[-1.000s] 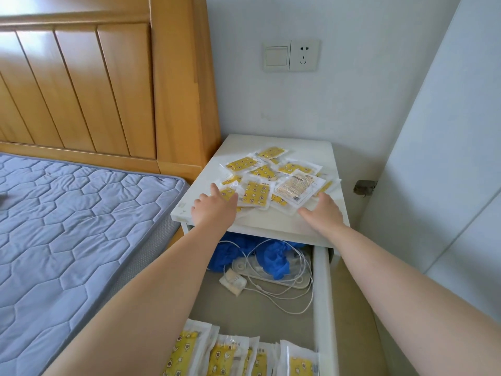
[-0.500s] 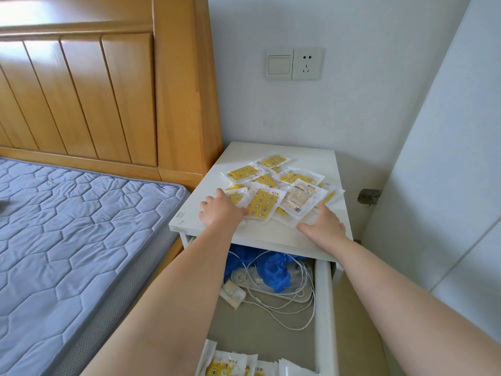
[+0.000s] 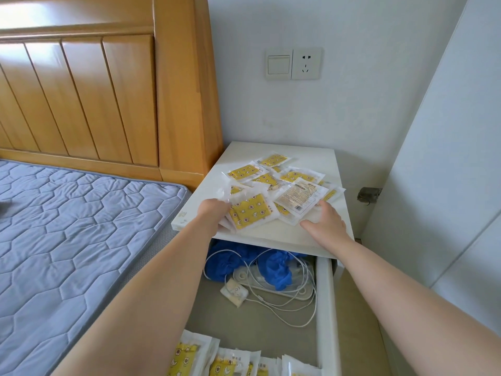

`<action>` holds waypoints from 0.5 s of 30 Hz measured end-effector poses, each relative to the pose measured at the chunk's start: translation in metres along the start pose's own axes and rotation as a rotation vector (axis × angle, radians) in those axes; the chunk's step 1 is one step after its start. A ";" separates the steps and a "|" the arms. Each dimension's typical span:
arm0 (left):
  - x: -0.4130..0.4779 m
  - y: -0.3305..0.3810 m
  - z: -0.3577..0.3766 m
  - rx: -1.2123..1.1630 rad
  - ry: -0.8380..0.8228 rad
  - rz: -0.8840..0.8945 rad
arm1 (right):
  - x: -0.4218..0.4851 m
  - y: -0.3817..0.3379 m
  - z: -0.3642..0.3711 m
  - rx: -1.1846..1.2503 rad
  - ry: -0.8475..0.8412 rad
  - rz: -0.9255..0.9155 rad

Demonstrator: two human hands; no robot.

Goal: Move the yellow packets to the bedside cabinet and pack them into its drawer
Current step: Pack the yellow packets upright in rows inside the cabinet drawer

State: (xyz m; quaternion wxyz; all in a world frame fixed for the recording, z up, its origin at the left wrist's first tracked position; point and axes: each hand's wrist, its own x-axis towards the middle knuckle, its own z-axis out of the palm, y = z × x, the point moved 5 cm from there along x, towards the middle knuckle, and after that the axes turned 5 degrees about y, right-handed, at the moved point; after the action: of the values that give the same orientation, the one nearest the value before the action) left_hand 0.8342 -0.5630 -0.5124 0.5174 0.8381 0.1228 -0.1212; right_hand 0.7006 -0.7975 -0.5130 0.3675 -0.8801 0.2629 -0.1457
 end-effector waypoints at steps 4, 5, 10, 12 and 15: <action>0.001 -0.007 0.001 -0.171 0.020 0.031 | -0.003 -0.001 0.001 -0.042 0.037 -0.064; 0.001 -0.006 0.000 -0.130 0.049 0.072 | -0.003 -0.001 0.003 -0.101 0.033 -0.094; -0.015 0.003 -0.002 0.063 0.185 0.246 | 0.014 -0.019 0.004 -0.334 0.035 -0.267; -0.018 0.004 0.000 0.081 0.204 0.263 | 0.031 -0.027 0.007 -0.409 0.009 -0.270; -0.013 0.001 0.001 0.081 0.199 0.253 | 0.050 -0.031 0.016 -0.529 -0.095 -0.206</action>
State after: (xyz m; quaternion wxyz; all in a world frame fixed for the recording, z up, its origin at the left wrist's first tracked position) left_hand 0.8228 -0.5655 -0.5076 0.4796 0.8750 0.0619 0.0237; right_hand 0.7599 -0.7989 -0.4985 0.1201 -0.9734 0.1835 -0.0670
